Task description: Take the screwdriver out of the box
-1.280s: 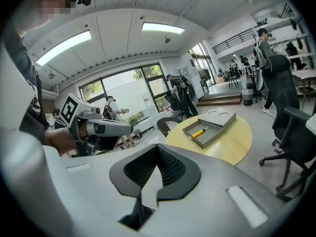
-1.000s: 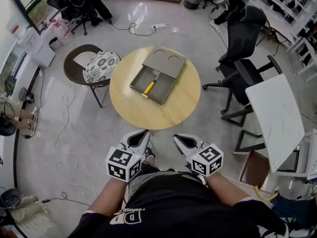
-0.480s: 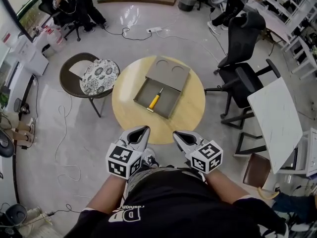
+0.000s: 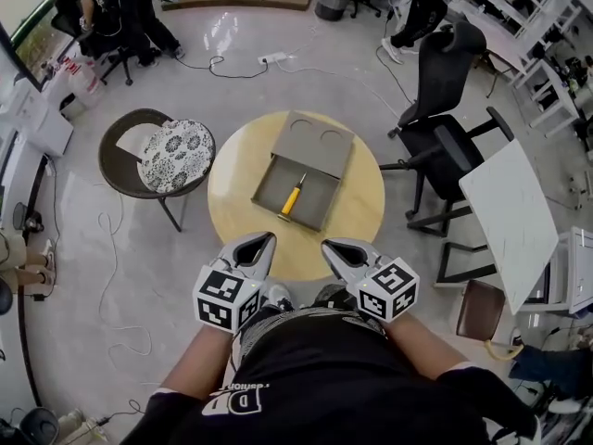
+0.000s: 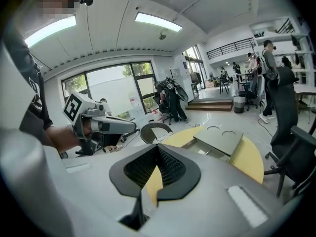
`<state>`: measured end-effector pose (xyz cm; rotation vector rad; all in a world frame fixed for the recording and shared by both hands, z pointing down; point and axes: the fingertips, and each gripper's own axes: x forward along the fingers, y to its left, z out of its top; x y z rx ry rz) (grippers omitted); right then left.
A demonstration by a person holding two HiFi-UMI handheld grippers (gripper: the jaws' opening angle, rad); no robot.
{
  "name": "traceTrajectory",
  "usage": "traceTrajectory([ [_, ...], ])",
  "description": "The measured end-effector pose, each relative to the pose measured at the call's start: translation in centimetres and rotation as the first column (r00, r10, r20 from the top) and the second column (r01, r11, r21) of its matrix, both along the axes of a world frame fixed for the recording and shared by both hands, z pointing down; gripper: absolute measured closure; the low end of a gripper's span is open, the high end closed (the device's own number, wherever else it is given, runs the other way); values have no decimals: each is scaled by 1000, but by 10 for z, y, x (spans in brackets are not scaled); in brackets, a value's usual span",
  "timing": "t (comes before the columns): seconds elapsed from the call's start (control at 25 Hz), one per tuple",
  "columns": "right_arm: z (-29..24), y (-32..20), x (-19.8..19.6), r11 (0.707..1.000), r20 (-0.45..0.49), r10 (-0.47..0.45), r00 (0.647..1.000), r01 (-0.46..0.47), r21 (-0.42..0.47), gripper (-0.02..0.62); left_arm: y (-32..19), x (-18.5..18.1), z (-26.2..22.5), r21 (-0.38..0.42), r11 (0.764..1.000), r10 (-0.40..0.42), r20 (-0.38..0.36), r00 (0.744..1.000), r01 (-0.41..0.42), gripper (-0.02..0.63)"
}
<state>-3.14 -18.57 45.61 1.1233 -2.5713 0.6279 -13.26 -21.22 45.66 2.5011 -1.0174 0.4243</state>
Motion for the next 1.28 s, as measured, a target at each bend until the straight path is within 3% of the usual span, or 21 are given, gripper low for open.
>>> traceTrajectory([
  [0.2,0,-11,-6,1000,10,27,1000,-27,-5,595,-1,-4,9,-17,999,30,17,999,-30,546],
  [0.4,4,-18,-10,1000,13,23,1000,-23,-10,595,-12,-10,14,-26,1000,10,22,1000,-10,546],
  [0.72,18,-32,5,999,17,41,999,-40,-31,594,-26,5,21,-33,999,15,17,1000,-15,546],
  [1.04,37,-45,16,997,28,36,999,-33,-75,595,-49,23,38,-69,998,7,68,998,-3,545],
  [1.24,42,-60,28,995,41,47,998,-43,-86,595,-63,30,59,-84,996,5,151,989,8,541],
  [1.28,43,-62,31,995,43,48,998,-44,-90,594,-66,32,66,-91,996,9,173,985,7,516],
])
